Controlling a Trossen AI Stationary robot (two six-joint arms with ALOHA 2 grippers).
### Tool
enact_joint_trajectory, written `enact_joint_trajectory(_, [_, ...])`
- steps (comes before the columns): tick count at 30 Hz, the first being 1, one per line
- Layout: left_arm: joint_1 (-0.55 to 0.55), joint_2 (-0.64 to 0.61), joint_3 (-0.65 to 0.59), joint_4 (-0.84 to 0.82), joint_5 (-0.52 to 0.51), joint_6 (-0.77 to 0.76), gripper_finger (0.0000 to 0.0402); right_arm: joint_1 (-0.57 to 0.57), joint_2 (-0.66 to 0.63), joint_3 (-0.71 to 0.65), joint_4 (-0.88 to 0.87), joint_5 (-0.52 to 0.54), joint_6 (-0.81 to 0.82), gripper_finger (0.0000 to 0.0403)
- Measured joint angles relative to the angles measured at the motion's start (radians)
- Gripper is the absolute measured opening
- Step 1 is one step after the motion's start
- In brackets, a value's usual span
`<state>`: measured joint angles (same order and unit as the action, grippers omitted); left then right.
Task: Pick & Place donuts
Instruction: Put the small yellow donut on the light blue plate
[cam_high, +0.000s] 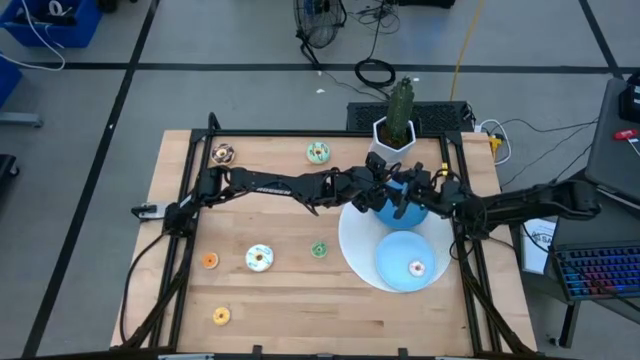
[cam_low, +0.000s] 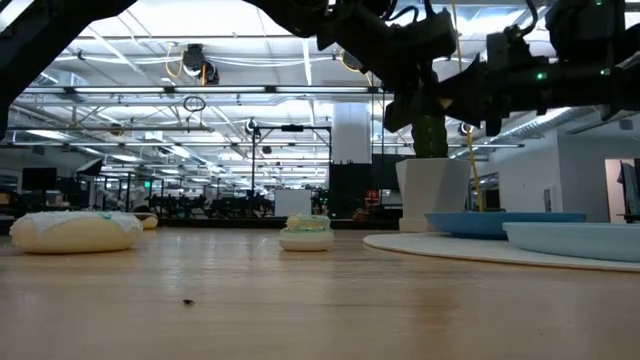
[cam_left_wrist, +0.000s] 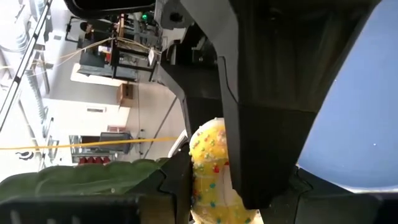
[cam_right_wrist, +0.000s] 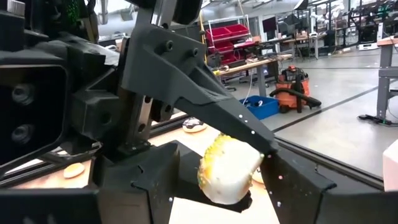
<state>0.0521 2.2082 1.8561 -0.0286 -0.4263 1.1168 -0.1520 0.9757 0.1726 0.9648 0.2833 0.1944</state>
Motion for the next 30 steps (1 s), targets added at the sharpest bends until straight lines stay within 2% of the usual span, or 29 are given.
enact_joint_trajectory(5, [-0.001, 0.000, 0.000, -0.007, -0.005, -0.022, 0.0145, 0.000, 0.008, 0.000, 0.006, 0.001, -0.031, 0.0157])
enact_joint_trajectory(9, [-0.009, 0.000, 0.000, 0.001, -0.025, -0.104, 0.0145, 0.003, -0.004, 0.000, 0.002, -0.010, -0.070, 0.0088])
enact_joint_trajectory(13, [-0.037, 0.001, -0.001, 0.013, -0.117, -0.247, 0.0145, 0.003, -0.024, 0.002, 0.001, -0.108, -0.149, 0.0017])
enact_joint_trajectory(17, [-0.052, -0.010, -0.001, -0.069, -0.095, -0.352, 0.0145, 0.004, -0.043, 0.002, -0.033, -0.170, -0.178, 0.0014])
enact_joint_trajectory(23, [-0.053, -0.062, -0.001, -0.255, 0.078, -0.428, 0.0145, 0.020, -0.103, 0.004, -0.212, -0.173, -0.157, 0.0007])
enact_joint_trajectory(27, [-0.056, -0.100, -0.001, -0.371, 0.158, -0.472, 0.0145, 0.089, -0.158, 0.002, -0.388, -0.155, -0.096, 0.0006])
enact_joint_trajectory(30, [-0.053, -0.121, -0.011, -0.397, 0.260, -0.492, 0.0145, 0.141, -0.211, 0.002, -0.514, -0.164, -0.006, 0.0005])
